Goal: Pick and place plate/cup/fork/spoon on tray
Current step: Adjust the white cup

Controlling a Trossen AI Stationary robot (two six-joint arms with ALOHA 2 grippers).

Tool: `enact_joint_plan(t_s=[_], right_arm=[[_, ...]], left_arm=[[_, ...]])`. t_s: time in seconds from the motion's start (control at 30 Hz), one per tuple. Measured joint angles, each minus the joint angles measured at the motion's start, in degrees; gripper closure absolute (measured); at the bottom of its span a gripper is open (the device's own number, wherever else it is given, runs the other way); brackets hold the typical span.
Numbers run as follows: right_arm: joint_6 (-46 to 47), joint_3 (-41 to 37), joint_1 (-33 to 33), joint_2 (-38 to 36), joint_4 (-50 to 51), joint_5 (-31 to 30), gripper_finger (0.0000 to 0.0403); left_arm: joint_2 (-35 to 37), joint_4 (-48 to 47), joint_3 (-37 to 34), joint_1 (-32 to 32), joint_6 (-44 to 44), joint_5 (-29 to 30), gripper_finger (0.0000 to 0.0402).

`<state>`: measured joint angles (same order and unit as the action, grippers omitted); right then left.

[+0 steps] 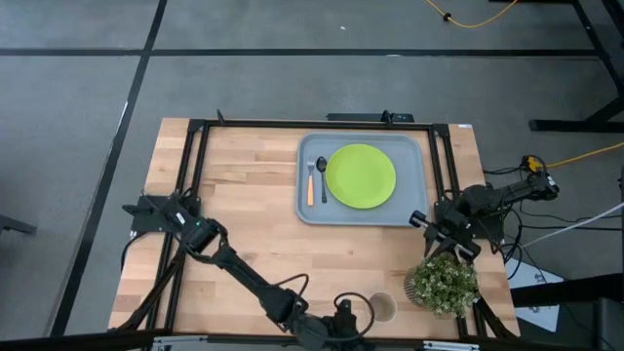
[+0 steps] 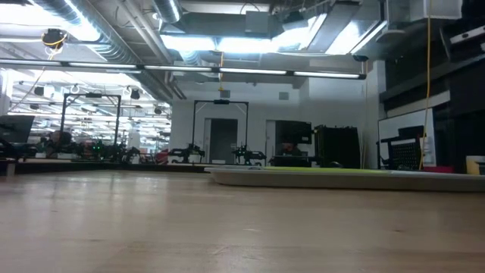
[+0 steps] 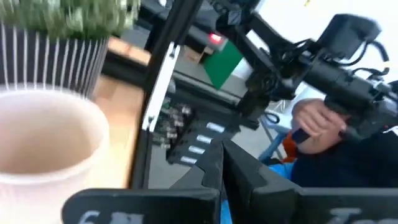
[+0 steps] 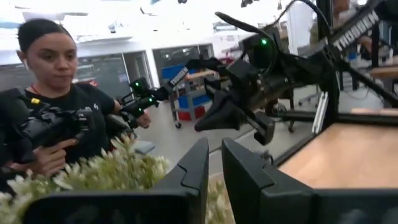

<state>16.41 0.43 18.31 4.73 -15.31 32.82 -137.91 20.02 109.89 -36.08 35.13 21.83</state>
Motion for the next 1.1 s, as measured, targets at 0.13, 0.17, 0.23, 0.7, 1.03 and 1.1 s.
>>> enact_joint_plan(t_s=[0.13, 0.17, 0.23, 0.7, 1.03, 1.1], right_arm=[[-0.2, 0.0, 0.0, 0.0, 2.4, -0.1, 0.0351], [-0.2, 0.0, 0.0, 0.0, 2.7, -0.1, 0.0351], [-0.2, 0.0, 0.0, 0.0, 3.1, -0.2, 0.0351], [-0.2, 0.0, 0.0, 0.0, 3.6, -0.2, 0.0351], [-0.2, 0.0, 0.0, 0.0, 3.6, -0.2, 0.0351], [-0.2, 0.0, 0.0, 0.0, 3.6, -0.2, 0.0351]], left_arm=[[-2.9, 0.8, -0.1, 0.4, 0.5, -0.8, 0.0401], [-3.5, 1.3, -0.1, 0.6, 0.5, -1.2, 0.0401], [-4.1, 1.9, -0.1, 0.9, 0.5, -1.9, 0.0401], [-10.8, 8.1, 4.0, 0.3, -13.5, -2.1, 0.0401], [-13.0, -0.6, 9.5, 1.3, -19.0, -2.1, 0.0401], [-12.9, -0.9, 9.5, 1.2, -19.2, -0.7, 0.0401]])
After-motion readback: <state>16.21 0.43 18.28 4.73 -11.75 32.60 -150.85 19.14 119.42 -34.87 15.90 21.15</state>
